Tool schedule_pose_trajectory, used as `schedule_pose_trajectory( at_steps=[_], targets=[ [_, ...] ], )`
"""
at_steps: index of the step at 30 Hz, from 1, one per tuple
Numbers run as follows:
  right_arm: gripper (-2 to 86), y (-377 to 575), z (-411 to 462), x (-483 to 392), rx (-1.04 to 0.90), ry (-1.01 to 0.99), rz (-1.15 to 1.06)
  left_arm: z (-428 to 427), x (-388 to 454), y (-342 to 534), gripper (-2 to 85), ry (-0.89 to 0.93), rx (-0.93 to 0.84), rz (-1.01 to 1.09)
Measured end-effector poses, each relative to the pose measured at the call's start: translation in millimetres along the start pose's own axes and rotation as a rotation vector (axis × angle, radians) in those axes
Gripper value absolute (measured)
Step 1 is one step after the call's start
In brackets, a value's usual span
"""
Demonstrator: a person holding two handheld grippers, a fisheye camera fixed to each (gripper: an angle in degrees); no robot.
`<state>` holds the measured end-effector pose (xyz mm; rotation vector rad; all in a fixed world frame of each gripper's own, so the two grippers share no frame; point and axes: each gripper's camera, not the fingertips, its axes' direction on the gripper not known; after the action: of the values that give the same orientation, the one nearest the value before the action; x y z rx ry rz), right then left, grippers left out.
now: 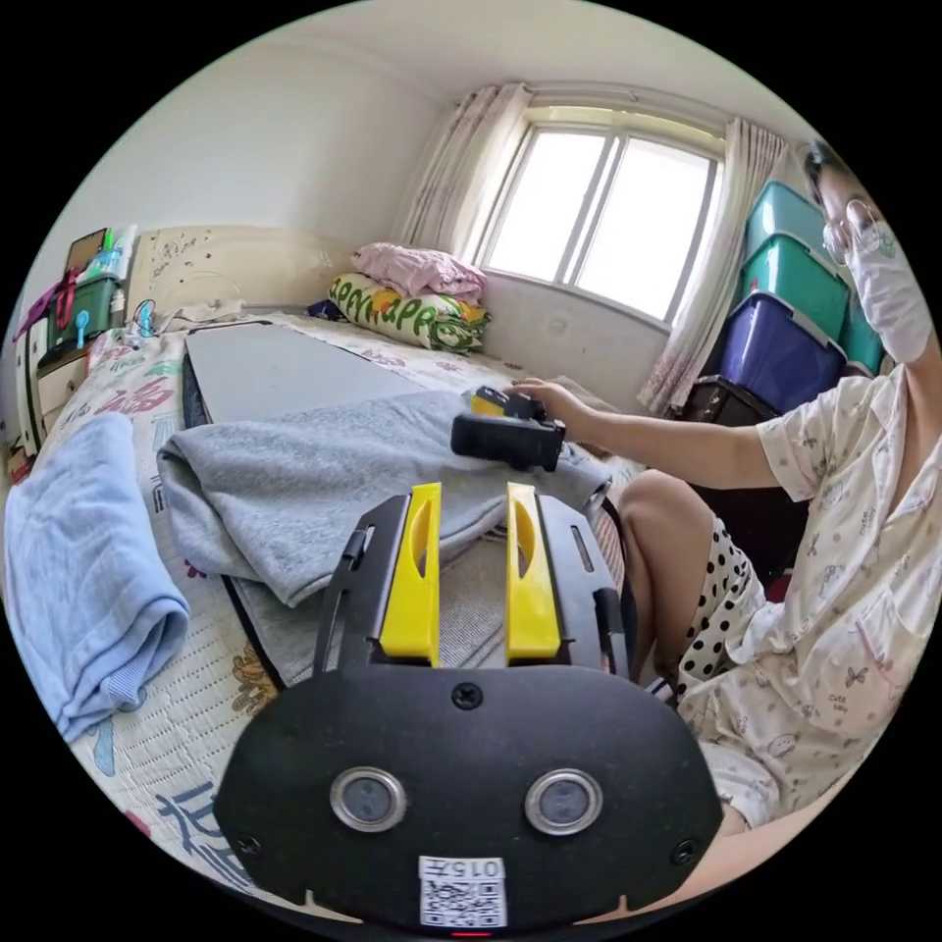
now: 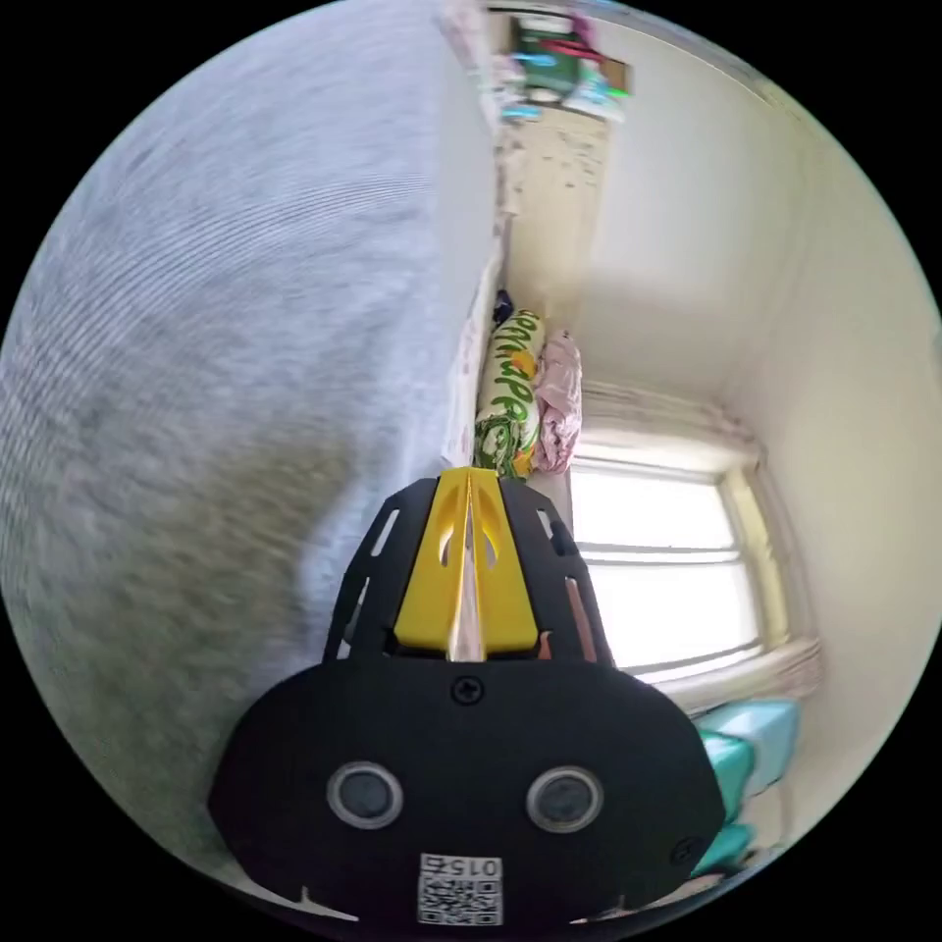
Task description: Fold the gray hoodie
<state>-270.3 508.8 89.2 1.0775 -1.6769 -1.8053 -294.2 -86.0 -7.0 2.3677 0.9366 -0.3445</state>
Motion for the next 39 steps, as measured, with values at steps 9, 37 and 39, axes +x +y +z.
schedule_pose_trajectory(
  at_steps=[9,37,39],
  targets=[
    [-0.5,216,-38,218,0.405,-0.928,0.736,3,28,30,9.6,-0.082,-0.103,0.182],
    [11.7,265,-248,262,0.673,-1.402,0.101,140,-15,107,9.2,-0.118,-0.484,0.304],
    [11.1,259,-262,266,0.667,-1.380,0.085,145,-16,106,9.0,-0.117,-0.503,0.313]
  ],
)
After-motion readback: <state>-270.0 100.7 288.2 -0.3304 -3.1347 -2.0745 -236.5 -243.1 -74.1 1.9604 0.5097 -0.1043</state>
